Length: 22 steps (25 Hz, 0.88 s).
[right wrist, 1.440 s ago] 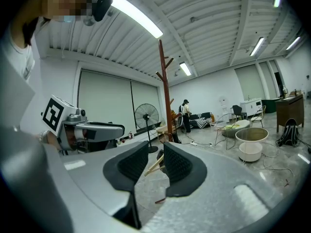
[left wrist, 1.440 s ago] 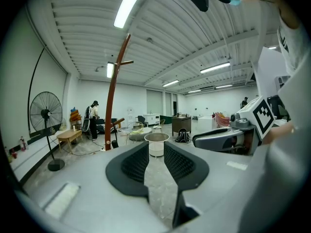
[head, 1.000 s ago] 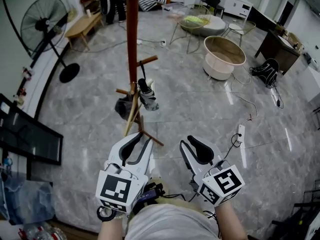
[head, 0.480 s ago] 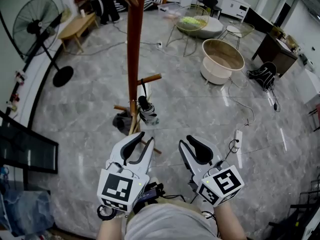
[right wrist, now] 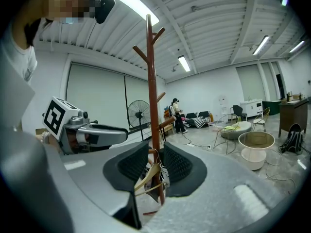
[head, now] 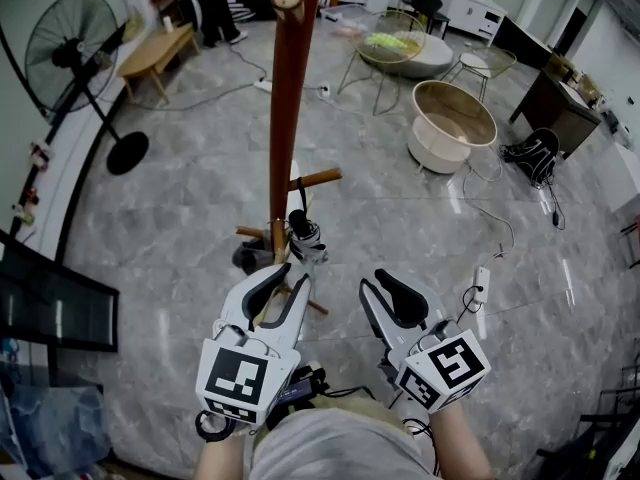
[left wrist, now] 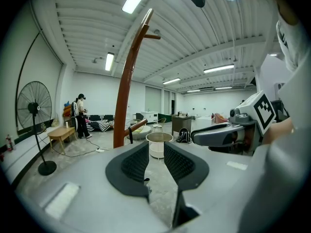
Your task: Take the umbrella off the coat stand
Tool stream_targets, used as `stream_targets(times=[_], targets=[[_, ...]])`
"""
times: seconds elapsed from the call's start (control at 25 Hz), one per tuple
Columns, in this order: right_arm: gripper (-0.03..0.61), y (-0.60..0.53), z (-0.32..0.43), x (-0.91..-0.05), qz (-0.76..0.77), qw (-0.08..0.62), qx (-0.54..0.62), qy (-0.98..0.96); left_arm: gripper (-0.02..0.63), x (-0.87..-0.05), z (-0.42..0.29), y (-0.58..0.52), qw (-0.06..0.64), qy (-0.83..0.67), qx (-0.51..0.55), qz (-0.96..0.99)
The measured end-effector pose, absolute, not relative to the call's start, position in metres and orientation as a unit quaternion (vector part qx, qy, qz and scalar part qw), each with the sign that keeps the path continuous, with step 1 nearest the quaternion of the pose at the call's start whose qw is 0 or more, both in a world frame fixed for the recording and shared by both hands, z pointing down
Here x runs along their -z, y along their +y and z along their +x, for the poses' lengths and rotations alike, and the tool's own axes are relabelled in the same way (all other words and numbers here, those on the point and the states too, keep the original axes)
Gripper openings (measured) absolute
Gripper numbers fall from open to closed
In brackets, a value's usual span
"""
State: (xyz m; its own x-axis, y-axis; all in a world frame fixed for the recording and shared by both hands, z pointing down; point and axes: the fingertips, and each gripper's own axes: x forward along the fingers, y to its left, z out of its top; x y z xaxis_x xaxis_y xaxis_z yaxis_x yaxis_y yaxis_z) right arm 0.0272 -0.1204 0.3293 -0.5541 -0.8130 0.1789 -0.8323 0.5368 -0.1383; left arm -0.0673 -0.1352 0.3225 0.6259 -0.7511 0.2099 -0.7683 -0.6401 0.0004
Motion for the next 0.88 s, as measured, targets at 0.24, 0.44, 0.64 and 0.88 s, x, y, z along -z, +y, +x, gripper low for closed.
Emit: stream_targets(times=[0.24, 0.44, 0.64, 0.88], targets=[[0.094, -0.134, 0.019, -0.326, 0.466, 0.052, -0.102, -0.877, 0.097, -0.316, -0.072, -0.144, 0.045, -0.418, -0.093, 0.903], [0.094, -0.138, 0.014, -0.323, 0.467, 0.051, -0.099, -0.877, 0.097, -0.315, -0.076, -0.148, 0.045, -0.419, -0.094, 0.902], [0.094, -0.139, 0.012, -0.322, 0.468, 0.053, -0.098, -0.877, 0.097, -0.312, -0.076, -0.150, 0.043, -0.419, -0.093, 0.902], [0.094, -0.143, 0.008, -0.325, 0.461, 0.056, -0.095, -0.881, 0.097, -0.316, -0.077, -0.153, 0.047, -0.425, -0.094, 0.899]])
